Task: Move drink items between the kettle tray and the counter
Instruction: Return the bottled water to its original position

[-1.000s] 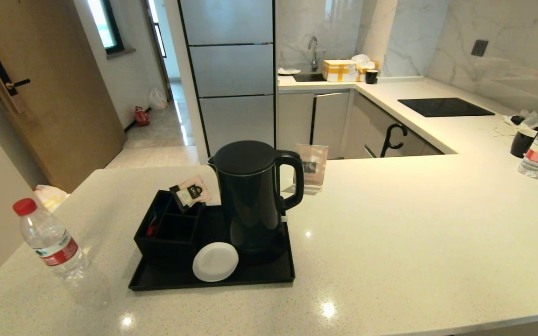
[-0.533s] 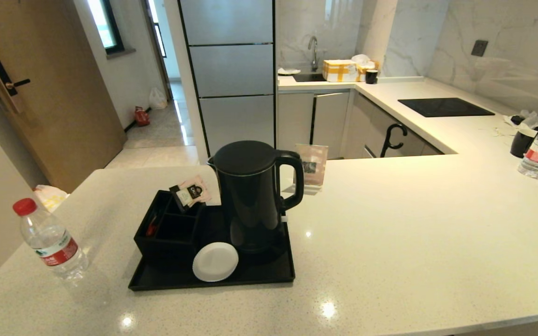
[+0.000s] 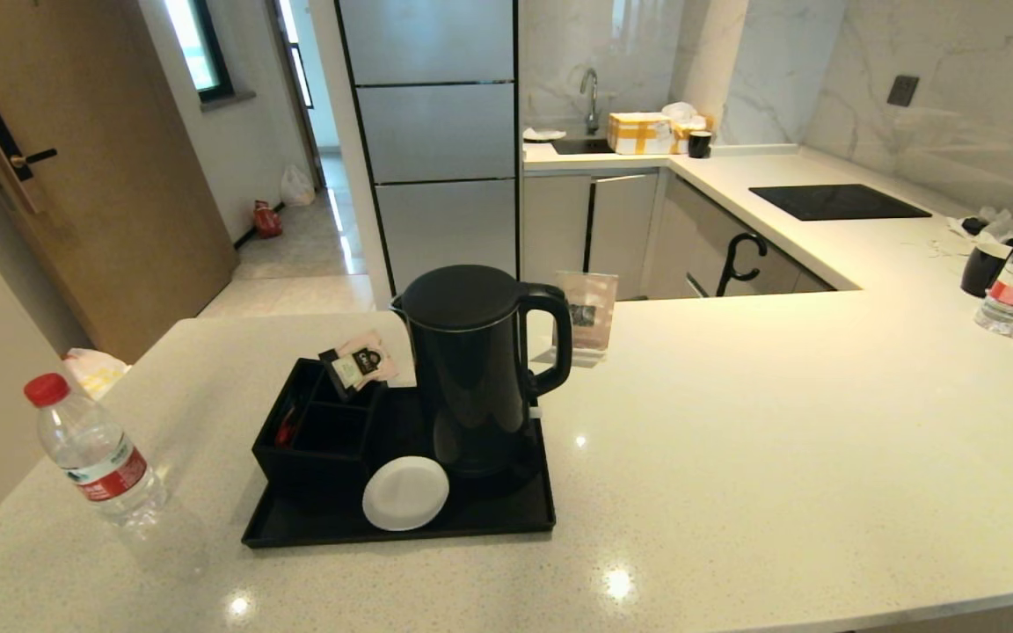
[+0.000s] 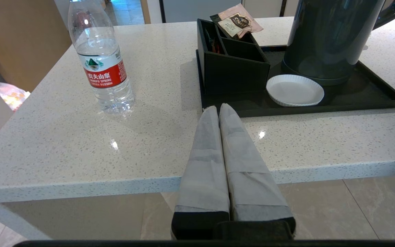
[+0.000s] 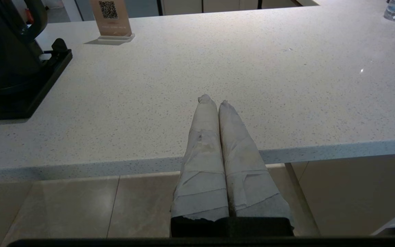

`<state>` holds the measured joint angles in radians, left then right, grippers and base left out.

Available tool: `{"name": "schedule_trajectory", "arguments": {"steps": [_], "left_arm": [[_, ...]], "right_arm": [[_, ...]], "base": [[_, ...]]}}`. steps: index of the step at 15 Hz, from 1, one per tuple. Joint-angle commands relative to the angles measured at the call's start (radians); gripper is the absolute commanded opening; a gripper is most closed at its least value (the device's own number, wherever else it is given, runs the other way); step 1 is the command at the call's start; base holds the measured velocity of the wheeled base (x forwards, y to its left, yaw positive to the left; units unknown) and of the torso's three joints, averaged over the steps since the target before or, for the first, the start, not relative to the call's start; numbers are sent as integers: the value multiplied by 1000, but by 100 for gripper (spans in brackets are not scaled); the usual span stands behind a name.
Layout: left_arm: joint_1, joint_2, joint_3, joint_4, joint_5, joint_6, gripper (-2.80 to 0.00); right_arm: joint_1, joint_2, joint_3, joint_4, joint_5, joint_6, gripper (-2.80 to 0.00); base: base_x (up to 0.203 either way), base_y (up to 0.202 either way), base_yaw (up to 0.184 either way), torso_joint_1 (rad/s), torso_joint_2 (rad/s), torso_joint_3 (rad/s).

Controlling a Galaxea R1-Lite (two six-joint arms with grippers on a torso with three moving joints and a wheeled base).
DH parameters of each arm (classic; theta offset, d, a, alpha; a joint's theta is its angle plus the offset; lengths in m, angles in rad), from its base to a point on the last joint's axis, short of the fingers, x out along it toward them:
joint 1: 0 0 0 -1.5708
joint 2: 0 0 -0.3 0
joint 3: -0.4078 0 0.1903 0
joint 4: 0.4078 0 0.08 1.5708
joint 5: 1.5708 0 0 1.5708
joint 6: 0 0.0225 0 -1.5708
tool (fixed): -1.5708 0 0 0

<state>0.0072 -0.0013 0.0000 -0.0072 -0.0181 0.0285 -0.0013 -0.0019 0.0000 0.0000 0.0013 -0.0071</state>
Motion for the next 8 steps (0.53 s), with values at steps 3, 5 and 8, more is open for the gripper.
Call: {"name": "schedule_trajectory", "arguments": {"steps": [3,5,8], "left_arm": [[0,0,0,0,0,1,-280],[0,0,0,0,0,1,-280],[0,0,0,0,0,1,-280]], "right_arm": [[-2,2,2,0,0,1,-280],[0,2,2,0,0,1,-280],[0,2,2,0,0,-1,-280]], "base": [[0,0,0,0,0,0],[0,0,0,0,0,0],[0,0,0,0,0,0]]}}
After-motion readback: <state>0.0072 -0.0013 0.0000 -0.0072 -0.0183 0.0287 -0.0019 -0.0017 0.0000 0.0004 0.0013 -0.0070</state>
